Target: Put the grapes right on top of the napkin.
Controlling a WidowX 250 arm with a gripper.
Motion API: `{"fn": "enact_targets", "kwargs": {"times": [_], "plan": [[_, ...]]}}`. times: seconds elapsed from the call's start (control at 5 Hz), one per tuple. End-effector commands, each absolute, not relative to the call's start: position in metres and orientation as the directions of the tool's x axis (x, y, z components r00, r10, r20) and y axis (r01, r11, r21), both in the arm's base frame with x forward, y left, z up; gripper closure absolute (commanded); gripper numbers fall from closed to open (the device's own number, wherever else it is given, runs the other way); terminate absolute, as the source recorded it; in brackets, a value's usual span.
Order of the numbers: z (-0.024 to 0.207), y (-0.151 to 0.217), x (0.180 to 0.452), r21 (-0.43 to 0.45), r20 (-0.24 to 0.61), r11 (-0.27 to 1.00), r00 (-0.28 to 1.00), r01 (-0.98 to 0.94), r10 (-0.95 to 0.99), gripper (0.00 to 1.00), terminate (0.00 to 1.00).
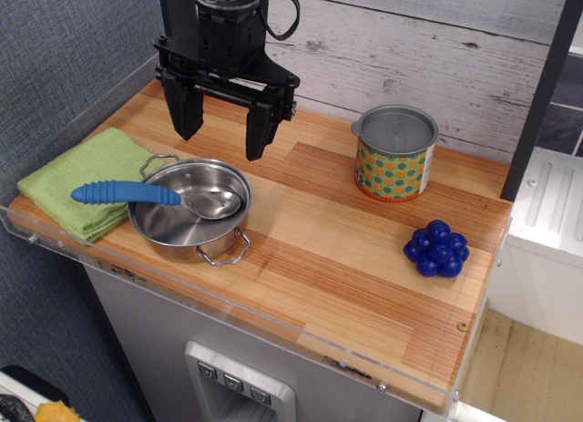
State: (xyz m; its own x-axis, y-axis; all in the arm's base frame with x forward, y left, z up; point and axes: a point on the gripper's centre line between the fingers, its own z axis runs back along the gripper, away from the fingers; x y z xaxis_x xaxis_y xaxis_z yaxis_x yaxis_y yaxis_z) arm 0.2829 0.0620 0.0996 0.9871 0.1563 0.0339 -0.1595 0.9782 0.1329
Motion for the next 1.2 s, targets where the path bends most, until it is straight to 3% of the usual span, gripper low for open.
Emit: {"fn": "enact_targets", "kwargs": {"times": [0.0, 0.2, 0.4, 1.0], "plan": [[0.1, 0.062, 0.283, 0.133, 0.034, 0.978, 0.987, -0.159, 0.156, 0.0, 0.0], [0.11, 0.036, 0.285, 0.103, 0.077, 0.984, 0.987, -0.149, 0.141, 0.0, 0.0], [0.113, 0.001, 0.294, 0.13, 0.063, 0.991, 0.997, -0.044, 0.036, 0.0, 0.0], [0.088, -0.089, 0.321, 0.165, 0.079, 0.975, 0.984, 0.146, -0.161, 0.0, 0.0]]}}
